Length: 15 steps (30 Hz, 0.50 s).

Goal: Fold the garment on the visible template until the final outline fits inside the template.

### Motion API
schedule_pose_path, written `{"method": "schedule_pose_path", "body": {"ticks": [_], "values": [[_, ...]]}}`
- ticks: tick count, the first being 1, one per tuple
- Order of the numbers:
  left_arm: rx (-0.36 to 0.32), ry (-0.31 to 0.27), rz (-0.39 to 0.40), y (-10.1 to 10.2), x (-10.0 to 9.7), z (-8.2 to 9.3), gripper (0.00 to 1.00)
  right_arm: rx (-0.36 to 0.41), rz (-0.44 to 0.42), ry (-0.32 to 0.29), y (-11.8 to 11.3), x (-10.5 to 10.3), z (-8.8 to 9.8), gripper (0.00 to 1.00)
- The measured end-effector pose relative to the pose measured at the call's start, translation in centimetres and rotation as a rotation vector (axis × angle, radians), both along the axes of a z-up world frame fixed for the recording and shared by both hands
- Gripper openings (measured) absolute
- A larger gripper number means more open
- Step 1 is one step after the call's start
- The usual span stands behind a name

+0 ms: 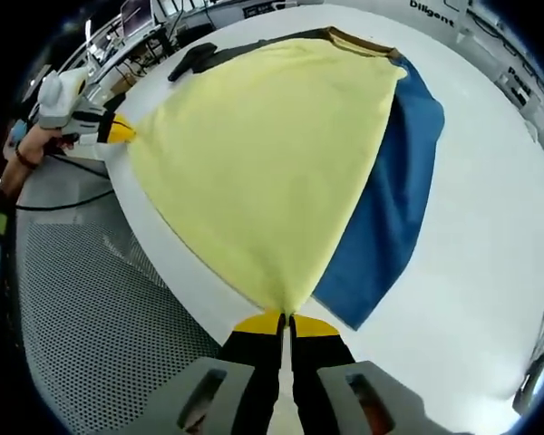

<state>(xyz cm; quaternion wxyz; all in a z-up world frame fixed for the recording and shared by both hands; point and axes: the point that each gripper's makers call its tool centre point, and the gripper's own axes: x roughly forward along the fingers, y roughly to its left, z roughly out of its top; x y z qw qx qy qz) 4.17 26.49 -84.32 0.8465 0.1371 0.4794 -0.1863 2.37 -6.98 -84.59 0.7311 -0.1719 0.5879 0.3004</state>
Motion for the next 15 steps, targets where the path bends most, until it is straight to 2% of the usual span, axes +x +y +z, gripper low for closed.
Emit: {"method": "schedule_pose_path", "body": {"ticks": [8,13,15], "values": [[0.012,-0.008,-0.024,-0.17,0.14,0.03,0.01,0.033,-0.003,-0.014,0.22,-0.13,0.11,0.00],[-0.015,-0.016,-0.031,-0.36,-0.12,0.41,0.02,0.098,-0.077,-0.025,0.09,0.05,0.54,0.00],[-0.028,-0.021,-0.023,-0.29,-0.16,0.56,0.02,0.102,-0.091,-0.036,-0.22,0.12,0.87,0.01]]}}
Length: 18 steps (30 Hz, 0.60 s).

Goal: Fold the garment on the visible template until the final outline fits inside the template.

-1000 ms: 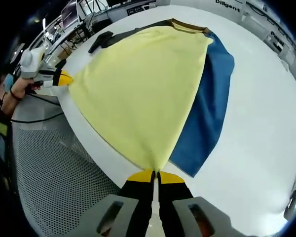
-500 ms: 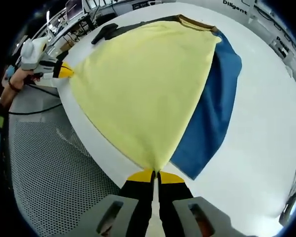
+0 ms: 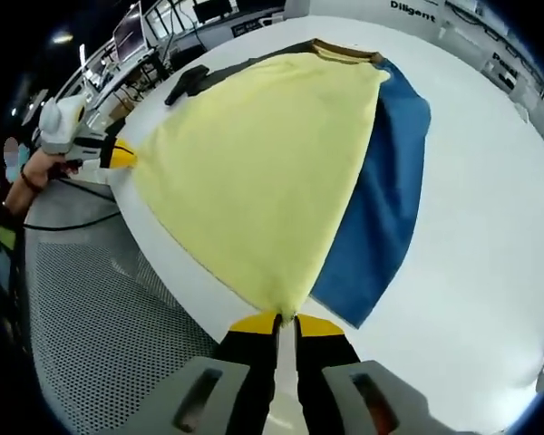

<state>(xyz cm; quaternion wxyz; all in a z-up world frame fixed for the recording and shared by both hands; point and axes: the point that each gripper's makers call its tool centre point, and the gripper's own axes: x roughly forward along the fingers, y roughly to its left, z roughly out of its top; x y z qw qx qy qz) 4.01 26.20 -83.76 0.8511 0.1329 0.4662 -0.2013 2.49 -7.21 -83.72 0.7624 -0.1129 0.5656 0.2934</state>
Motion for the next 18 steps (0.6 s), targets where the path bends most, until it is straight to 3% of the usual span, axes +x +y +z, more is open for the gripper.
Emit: {"method": "schedule_pose_path", "body": {"ticks": [7,12,18], "values": [[-0.012,-0.048,-0.003,0.2,0.2,0.8,0.05,-0.008,-0.096,-0.062,-1.6,1.4,0.6,0.07],[-0.003,-0.074,0.005,0.4,0.4,1.4,0.15,-0.045,-0.107,-0.126,-2.5,2.7,0.8,0.13],[-0.011,-0.087,0.006,0.3,0.5,1.5,0.14,-0.053,-0.137,-0.144,-2.9,3.4,0.5,0.14]]}}
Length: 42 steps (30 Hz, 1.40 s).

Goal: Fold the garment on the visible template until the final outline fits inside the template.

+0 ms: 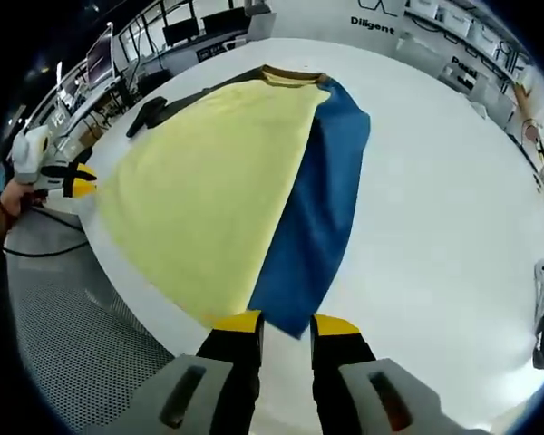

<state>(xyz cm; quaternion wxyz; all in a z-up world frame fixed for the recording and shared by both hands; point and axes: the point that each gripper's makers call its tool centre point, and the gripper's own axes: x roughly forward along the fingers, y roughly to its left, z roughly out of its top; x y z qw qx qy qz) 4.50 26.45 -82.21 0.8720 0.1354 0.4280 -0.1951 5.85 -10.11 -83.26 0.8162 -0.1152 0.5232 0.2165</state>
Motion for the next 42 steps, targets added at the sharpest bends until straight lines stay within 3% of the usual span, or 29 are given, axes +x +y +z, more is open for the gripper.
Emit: {"method": "schedule_pose_path", "body": {"ticks": [23,29,37,42], "values": [[-0.045,-0.032,-0.010,-2.0,1.1,-0.2,0.15,-0.013,-0.034,0.010,-0.2,1.1,-1.4,0.13],[-0.047,-0.013,-0.038,-2.7,0.9,-1.0,0.16,-0.004,-0.038,0.028,0.0,1.1,-1.8,0.12],[-0.025,0.002,-0.038,-2.4,1.2,-1.5,0.18,-0.001,-0.044,0.036,0.1,1.1,-2.0,0.10],[-0.020,0.010,0.011,-1.5,1.4,-1.7,0.19,-0.005,-0.050,0.043,-0.1,1.2,-2.0,0.08]]}}
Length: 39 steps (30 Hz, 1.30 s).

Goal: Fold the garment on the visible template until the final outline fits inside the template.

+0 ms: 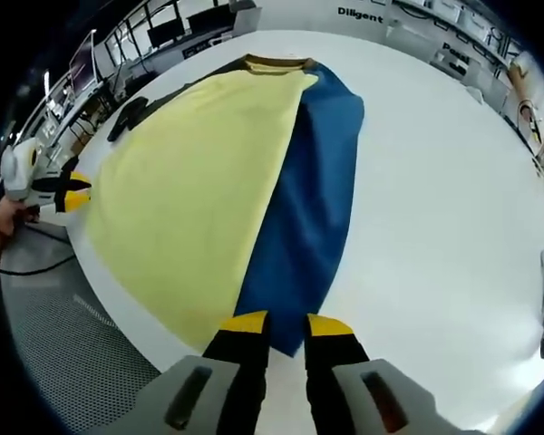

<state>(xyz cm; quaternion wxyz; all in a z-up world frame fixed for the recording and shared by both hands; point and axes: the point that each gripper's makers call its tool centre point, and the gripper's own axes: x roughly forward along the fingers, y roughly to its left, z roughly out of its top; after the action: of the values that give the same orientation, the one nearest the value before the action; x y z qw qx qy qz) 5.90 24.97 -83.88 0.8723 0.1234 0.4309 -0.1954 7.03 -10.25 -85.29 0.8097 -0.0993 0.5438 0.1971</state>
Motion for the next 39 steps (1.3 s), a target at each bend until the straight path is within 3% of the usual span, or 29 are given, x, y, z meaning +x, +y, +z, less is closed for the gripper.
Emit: {"method": "schedule_pose_path", "body": {"ticks": [23,29,32,39], "values": [[0.005,0.010,-0.005,0.15,0.41,-0.61,0.16,-0.026,-0.006,-0.018,-0.28,0.11,-0.05,0.09],[0.002,0.007,-0.006,0.14,0.40,-0.67,0.15,-0.048,0.021,-0.018,-0.27,0.11,-0.07,0.13],[0.004,0.005,-0.014,0.11,0.38,-0.69,0.12,-0.070,0.065,-0.044,-0.45,0.42,0.02,0.20],[0.005,0.004,-0.012,0.01,0.36,-0.74,0.10,-0.033,0.041,-0.024,-0.35,0.25,-0.15,0.17]]}}
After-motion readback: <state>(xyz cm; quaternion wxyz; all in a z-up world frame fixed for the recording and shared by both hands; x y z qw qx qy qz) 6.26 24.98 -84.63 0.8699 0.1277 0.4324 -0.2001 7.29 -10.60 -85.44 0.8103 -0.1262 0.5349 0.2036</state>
